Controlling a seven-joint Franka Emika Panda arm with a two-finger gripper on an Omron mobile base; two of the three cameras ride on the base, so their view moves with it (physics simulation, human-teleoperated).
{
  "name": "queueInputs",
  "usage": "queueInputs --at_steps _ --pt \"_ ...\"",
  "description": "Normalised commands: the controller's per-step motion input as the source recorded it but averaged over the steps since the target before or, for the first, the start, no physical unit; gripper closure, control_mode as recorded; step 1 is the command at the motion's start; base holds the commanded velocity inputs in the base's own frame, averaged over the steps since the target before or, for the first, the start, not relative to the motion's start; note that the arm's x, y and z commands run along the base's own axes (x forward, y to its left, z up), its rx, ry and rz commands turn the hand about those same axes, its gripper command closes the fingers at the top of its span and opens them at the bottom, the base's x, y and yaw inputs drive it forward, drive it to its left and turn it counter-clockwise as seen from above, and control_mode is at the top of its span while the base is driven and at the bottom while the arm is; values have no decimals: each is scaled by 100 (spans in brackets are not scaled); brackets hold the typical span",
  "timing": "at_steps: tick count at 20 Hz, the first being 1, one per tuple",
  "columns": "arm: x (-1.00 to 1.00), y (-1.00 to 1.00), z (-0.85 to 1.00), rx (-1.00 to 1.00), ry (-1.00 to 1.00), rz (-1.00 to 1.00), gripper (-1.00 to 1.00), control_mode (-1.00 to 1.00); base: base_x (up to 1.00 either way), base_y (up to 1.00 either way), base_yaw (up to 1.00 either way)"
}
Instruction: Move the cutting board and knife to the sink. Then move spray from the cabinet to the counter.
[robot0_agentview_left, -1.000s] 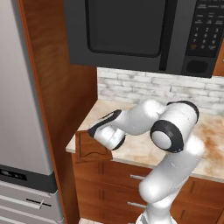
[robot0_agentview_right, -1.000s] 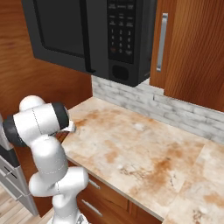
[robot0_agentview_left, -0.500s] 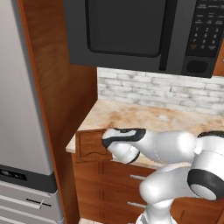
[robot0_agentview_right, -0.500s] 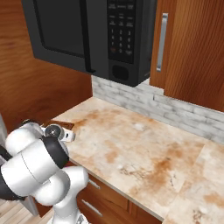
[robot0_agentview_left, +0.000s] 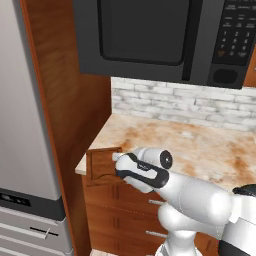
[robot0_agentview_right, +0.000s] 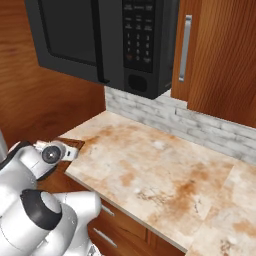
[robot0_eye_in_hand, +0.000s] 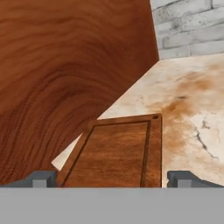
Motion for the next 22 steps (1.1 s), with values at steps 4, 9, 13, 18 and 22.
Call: queueInputs --at_steps 4,9,13,18,22 --pt "0 25 87 0 3 0 -100 -100 0 0 0" --pt "-1 0 63 0 12 -10 -100 -100 0 0 0" --pt "-12 10 48 2 10 -13 -100 -100 0 0 0" --pt "-37 28 31 9 2 -18 -100 -100 0 0 0" --pt "-46 17 14 9 0 -28 -100 -100 0 0 0"
